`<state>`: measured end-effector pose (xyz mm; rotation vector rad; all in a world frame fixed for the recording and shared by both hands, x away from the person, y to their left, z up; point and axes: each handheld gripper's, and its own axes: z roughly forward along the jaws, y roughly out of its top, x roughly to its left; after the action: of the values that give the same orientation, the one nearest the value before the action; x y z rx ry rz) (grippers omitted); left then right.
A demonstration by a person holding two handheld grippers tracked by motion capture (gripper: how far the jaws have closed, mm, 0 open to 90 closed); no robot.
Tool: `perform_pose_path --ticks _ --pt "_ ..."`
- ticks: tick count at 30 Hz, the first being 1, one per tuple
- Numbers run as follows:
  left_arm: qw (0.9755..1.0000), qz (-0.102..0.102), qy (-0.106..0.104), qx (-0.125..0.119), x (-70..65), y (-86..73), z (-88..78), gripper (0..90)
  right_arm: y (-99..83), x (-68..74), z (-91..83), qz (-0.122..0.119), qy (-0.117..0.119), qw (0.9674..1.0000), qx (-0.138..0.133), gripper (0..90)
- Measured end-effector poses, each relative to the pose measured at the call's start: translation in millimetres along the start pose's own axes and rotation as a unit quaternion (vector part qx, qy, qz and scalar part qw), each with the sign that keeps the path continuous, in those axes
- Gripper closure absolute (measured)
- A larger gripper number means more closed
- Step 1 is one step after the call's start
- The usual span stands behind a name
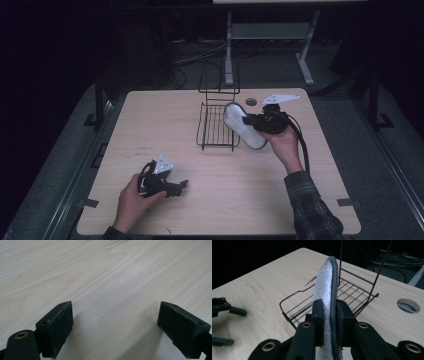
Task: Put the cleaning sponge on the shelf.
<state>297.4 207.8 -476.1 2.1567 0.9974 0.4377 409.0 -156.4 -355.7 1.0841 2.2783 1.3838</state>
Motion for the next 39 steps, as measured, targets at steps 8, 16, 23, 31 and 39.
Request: perform_pose_path --ticks 8,16,23,31,39 --pt "1.0000 -0.001 0.000 0.000 -0.1 0.0 0.0 12.4 11.0 2.2 27.6 0.001 -0.003 1.0000 0.001 78.6" --pt "1.0000 0.000 -0.001 0.000 0.1 0.0 0.1 12.4 17.9 0.9 50.4 0.006 -0.011 0.9999 0.000 78.5" --pt "1.0000 0.000 0.000 0.000 0.0 -0.1 0.0 12.4 21.3 3.1 75.0 0.013 -0.006 0.9998 0.012 78.3" --pt "1.0000 0.000 0.000 0.001 0.0 0.0 -0.1 12.4 17.1 2.9 99.3 0.013 -0.007 0.9995 0.029 77.2" --pt "1.0000 -0.001 0.000 -0.001 -0.1 -0.1 0.2 12.4 12.8 -5.2 106.2 0.020 -0.019 0.9991 0.033 73.1"
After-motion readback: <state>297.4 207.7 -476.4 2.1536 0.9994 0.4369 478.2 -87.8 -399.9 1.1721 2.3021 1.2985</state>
